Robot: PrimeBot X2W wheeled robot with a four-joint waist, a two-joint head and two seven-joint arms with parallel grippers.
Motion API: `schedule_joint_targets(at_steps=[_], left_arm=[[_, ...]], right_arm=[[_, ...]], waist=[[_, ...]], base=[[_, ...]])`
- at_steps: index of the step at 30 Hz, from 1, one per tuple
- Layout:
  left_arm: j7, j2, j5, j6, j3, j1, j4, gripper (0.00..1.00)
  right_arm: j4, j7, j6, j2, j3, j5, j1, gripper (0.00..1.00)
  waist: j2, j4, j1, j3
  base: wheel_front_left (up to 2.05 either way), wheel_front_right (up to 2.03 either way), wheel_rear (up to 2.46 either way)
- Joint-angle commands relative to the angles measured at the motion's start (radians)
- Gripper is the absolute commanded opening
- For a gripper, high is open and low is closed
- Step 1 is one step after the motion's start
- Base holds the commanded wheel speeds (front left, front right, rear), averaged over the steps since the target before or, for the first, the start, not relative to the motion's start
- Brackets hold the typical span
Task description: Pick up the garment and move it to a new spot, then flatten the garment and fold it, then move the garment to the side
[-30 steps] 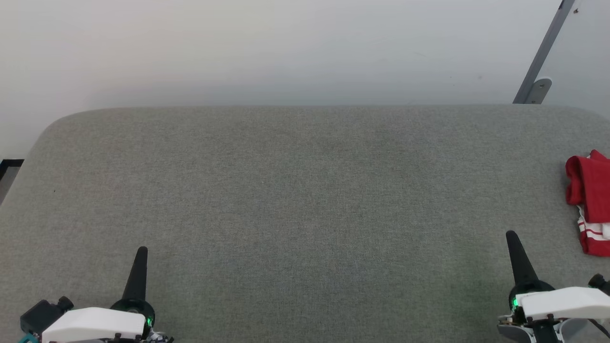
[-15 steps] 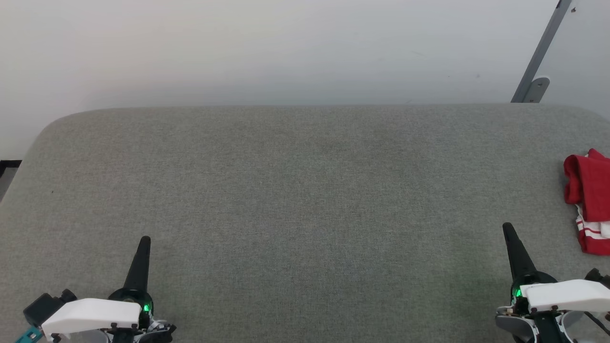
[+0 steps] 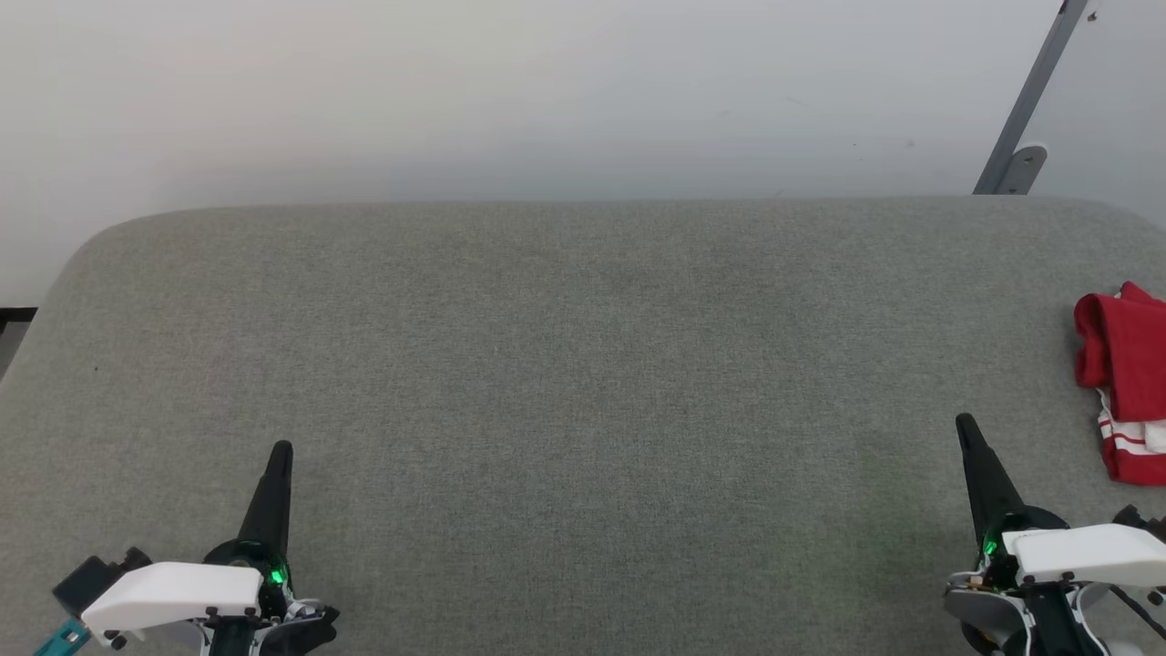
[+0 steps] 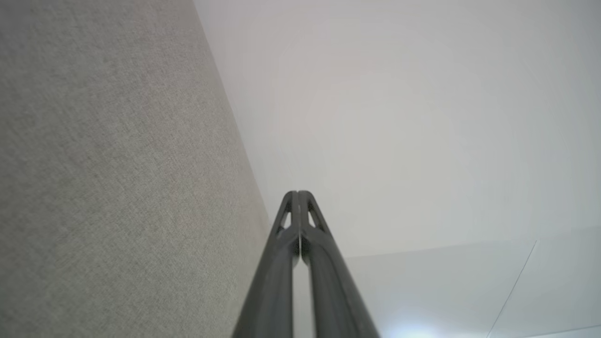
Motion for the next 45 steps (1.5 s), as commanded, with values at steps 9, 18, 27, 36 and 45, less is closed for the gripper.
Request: schedule_joint_targets(at_steps=[9, 18, 27, 36, 45], left_arm=[[0.024, -0.009, -0.072, -0.005, 0.012, -0.033, 0.005, 0.00], [0.042, -0.020, -0.119, -0.005, 0.019, -0.047, 0.010, 0.00], [0.056, -0.028, -0.159, -0.006, 0.025, -0.058, 0.015, 0.00], [0.057, -0.029, -0.157, -0.006, 0.026, -0.057, 0.015, 0.00], [0.056, -0.029, -0.155, -0.006, 0.027, -0.058, 0.015, 0.00]], right_arm=[[0.005, 0.024, 0.000, 0.007, -0.004, 0.075, -0.025, 0.00], [0.010, 0.040, 0.000, 0.010, -0.004, 0.131, -0.036, 0.00], [0.014, 0.053, 0.000, 0.011, -0.005, 0.177, -0.044, 0.00], [0.014, 0.053, 0.000, 0.011, -0.004, 0.175, -0.042, 0.00], [0.014, 0.053, 0.000, 0.011, -0.004, 0.176, -0.042, 0.00]], waist=[[-0.0001, -0.003, 0.0000, 0.001], [-0.0001, -0.006, 0.0000, 0.001], [-0.0001, -0.009, 0.0000, 0.002], [-0.0001, -0.009, 0.0000, 0.002], [-0.0001, -0.009, 0.0000, 0.002]], base=[[0.00, 0.00, 0.00], [0.00, 0.00, 0.00], [0.00, 0.00, 0.00], [0.00, 0.00, 0.00], [0.00, 0.00, 0.00]])
